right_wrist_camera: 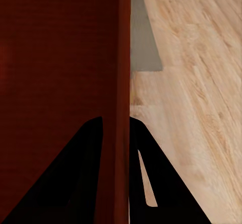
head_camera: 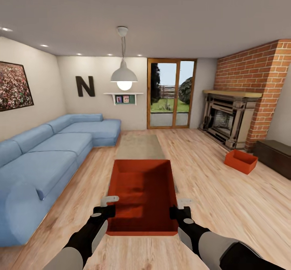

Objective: Move the two storage containers from the living room to the garage. In the garage, place one container on the floor and stack the other container on top of it (either order is fine).

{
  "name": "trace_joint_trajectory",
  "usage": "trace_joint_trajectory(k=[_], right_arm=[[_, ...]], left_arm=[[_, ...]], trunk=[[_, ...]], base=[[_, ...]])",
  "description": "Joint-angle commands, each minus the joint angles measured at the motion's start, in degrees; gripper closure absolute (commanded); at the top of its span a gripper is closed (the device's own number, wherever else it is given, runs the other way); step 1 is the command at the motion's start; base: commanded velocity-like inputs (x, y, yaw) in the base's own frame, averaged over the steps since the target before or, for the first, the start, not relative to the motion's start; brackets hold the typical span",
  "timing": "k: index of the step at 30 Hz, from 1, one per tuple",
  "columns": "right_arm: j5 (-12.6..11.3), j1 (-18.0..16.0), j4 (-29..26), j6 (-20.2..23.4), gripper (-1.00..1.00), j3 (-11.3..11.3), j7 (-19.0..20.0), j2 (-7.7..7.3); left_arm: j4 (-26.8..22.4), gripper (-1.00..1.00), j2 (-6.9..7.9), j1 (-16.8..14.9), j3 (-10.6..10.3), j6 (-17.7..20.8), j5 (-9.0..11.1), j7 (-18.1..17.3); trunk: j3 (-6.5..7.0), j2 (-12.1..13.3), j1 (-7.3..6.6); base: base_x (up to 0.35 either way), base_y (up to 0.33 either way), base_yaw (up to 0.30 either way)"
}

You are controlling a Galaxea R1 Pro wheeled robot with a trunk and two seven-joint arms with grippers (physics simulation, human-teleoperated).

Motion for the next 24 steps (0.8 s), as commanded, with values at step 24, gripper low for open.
trace_joint_trajectory(k=[24], right_arm=[[-0.7, 0.0, 0.0, -0.2, 1.00, -1.2, -0.2, -0.27]], left_arm=[[-0.2, 1.00, 0.42, -0.1, 1.9, 0.4, -0.3, 0.9]], trunk=[[-0.02, -0.1, 0.02]], base=[[0.000, 0.000, 0.279]])
